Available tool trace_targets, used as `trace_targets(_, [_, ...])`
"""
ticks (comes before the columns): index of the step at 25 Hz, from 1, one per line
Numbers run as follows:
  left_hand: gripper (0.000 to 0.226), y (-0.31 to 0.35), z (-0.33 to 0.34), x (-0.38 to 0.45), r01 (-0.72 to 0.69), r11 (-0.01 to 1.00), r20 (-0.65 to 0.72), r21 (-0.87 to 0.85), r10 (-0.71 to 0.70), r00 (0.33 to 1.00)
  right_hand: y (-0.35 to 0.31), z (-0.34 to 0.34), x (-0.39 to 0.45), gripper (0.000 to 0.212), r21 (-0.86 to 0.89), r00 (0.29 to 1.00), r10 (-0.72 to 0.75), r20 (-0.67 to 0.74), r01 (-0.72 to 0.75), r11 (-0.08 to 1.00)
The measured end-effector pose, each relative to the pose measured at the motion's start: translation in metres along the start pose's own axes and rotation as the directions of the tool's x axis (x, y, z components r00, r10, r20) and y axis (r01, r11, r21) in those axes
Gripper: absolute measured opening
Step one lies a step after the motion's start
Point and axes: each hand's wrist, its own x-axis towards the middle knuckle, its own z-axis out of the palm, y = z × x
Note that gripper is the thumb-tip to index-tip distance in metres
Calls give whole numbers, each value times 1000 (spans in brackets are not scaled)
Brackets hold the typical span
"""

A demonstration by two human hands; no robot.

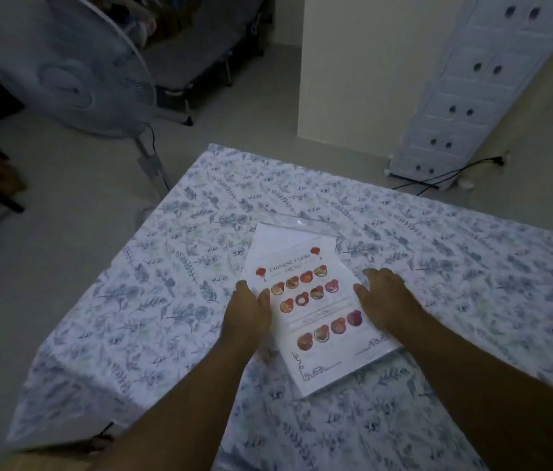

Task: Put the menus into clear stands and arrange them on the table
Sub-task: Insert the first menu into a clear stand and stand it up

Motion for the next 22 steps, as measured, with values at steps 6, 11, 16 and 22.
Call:
trace_targets(6, [28,-34,9,39,174,973,185,-152,-145,972,-8,34,31,31,128,987,150,-51,-143,981])
trace_targets(11, [30,-34,8,42,266,908,281,-324,-177,943,-8,38,31,29,278,974,222,-48,-201,939])
trace_targets(16, [29,-7,15,19,177,934,230,-310,-107,967,14,12,0,26,406,957,280,-80,-226,885])
trace_targets(22, [19,74,48,-34,-85,912,259,-402,202,945,96,-53,-86,18,563,843,440,-310,-211,799])
